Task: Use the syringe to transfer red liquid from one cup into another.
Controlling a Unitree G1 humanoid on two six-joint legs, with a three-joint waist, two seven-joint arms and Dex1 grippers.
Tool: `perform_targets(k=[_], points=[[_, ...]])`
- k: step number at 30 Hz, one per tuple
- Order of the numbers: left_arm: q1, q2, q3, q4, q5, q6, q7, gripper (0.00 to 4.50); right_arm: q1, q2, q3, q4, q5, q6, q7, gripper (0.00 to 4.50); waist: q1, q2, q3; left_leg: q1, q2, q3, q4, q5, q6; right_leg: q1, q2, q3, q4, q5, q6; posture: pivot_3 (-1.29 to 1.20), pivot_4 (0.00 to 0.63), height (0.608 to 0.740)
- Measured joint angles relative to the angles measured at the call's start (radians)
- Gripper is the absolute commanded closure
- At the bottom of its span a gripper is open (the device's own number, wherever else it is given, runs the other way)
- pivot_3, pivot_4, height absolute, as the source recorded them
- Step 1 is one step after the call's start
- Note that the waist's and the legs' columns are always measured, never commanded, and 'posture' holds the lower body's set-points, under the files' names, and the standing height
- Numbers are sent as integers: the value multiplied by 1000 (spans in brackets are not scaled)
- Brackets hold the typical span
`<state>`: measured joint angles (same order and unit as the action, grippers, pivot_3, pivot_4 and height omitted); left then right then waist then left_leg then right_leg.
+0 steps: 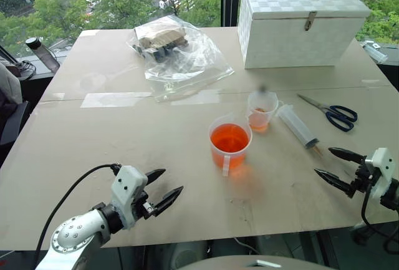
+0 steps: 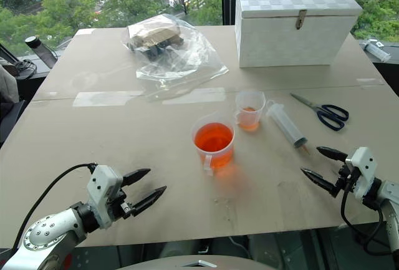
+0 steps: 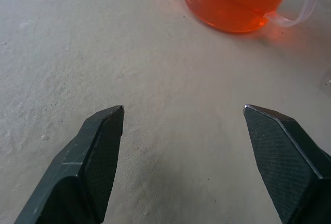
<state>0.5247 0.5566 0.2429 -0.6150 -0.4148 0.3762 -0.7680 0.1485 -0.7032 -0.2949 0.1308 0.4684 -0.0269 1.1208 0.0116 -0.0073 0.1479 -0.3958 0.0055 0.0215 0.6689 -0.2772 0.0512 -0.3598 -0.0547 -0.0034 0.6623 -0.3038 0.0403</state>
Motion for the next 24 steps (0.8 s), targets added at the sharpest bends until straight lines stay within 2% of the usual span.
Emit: perform_targets(k=[24], points=[[29, 0, -10, -1, -13, 1, 15, 737, -1, -21, 0, 0, 0, 2, 6, 28, 0, 0, 0, 0, 0, 0, 0, 0, 0, 0, 0, 0, 0, 0, -1, 0, 150, 740]])
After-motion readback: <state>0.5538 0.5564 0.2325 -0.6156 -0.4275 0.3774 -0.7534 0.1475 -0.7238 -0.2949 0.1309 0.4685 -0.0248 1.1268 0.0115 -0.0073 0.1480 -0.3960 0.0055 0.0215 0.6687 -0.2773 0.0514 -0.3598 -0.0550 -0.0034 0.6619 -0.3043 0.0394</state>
